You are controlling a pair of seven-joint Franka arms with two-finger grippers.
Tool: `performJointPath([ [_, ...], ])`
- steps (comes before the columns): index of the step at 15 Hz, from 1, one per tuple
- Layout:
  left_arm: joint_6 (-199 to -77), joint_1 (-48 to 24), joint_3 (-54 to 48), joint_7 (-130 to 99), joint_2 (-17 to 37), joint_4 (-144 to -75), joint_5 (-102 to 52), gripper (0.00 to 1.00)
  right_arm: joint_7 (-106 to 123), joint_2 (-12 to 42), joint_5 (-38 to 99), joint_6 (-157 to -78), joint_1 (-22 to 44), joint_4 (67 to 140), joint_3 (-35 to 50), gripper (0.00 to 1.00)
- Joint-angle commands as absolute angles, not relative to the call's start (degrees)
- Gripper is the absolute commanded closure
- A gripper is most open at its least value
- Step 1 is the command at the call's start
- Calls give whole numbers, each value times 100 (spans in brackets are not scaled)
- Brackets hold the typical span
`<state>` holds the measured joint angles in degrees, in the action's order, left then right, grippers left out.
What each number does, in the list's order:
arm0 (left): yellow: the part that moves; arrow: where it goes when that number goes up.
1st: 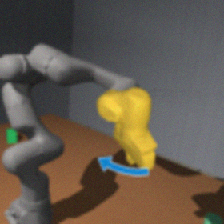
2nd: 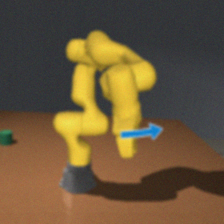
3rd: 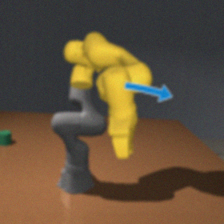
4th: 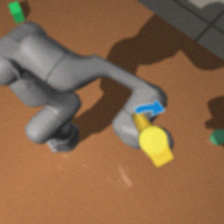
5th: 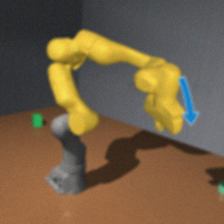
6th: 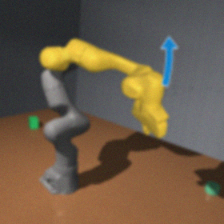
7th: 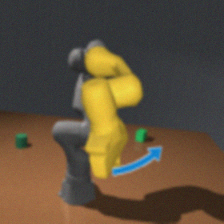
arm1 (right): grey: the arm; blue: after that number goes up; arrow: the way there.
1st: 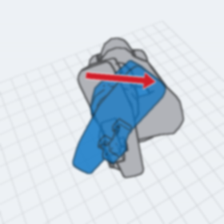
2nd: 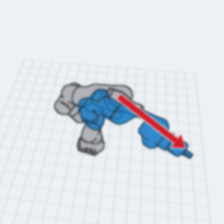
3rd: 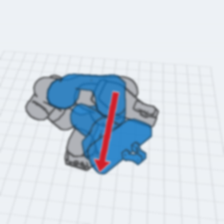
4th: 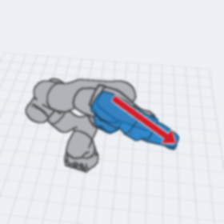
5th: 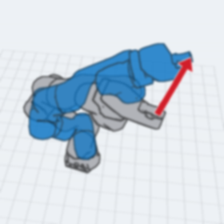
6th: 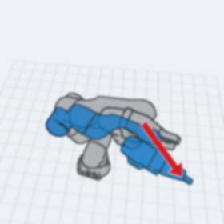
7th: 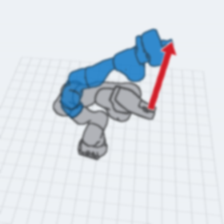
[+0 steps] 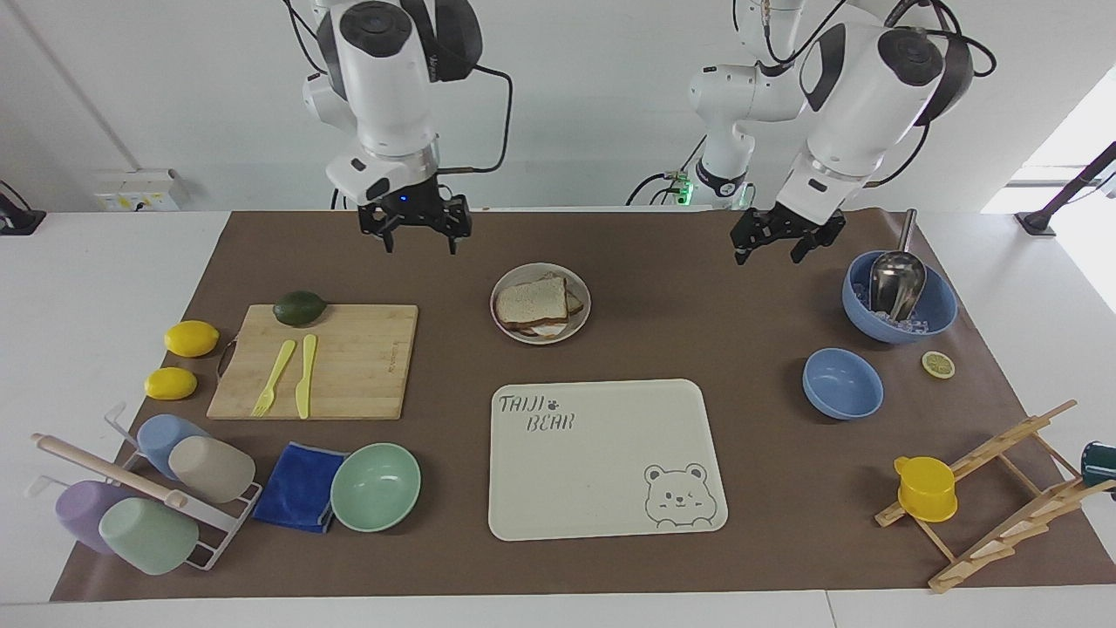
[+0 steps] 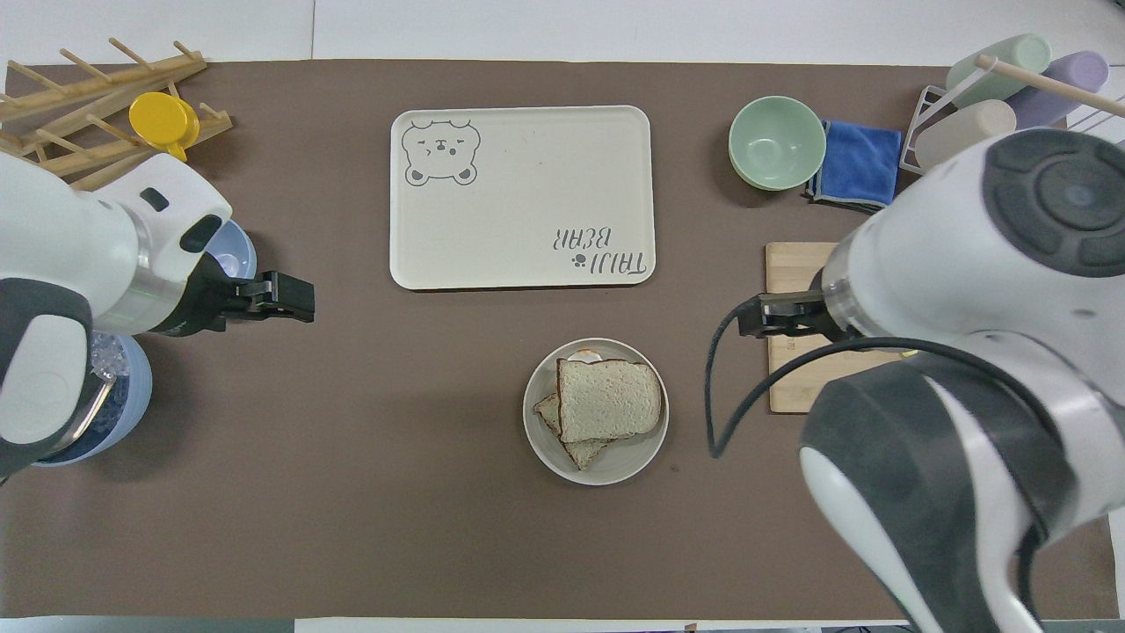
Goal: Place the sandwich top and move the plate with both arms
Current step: 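Release the bread and withdraw the right gripper while the left gripper reaches the plate, then grip the plate rim with the left gripper while the right gripper returns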
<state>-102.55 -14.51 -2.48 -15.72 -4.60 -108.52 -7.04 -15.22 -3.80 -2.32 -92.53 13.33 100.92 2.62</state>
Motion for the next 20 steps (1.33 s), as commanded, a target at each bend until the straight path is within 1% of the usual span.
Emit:
performJointPath([
  [1,-10792,-1914,-176,-1898,-633,-11495,-844,0,-591,-448,-61,-8860,704,9958,351,0],
  [3,-11002,-2152,-185,-2047,-580,-11732,-887,0,-335,-343,17,-8605,389,9818,378,0],
  [6,-11512,-2556,-185,-2319,-378,-12075,-967,0,-264,-80,-17,-8490,299,9589,325,0],
  [8,-11916,-2811,-185,-2469,-334,-12382,-1132,0,-176,498,-271,-8019,299,8794,325,0],
  [9,-12170,-2969,-185,-2644,-308,-12532,-1212,0,-37,597,-255,-7903,290,8572,308,0],
  [12,-12769,-3356,-185,-3110,-237,-12840,-1257,0,53,379,-185,-7937,465,8858,123,0],
  [14,-12902,-3384,-185,-3120,-229,-12955,-1266,0,-26,89,-184,-7928,562,9218,53,0],
  [15,-12937,-3401,-185,-3129,-202,-12972,-1266,0,-18,27,-185,-7928,536,9324,44,0],
  [18,-13445,-3647,-185,-3497,166,-13016,-1301,4,-9,9,-176,-7945,501,9334,35,0],
  [20,-13518,-3718,-185,-3533,202,-13034,-1310,7,17,0,-176,-7954,335,9334,53,0],
])
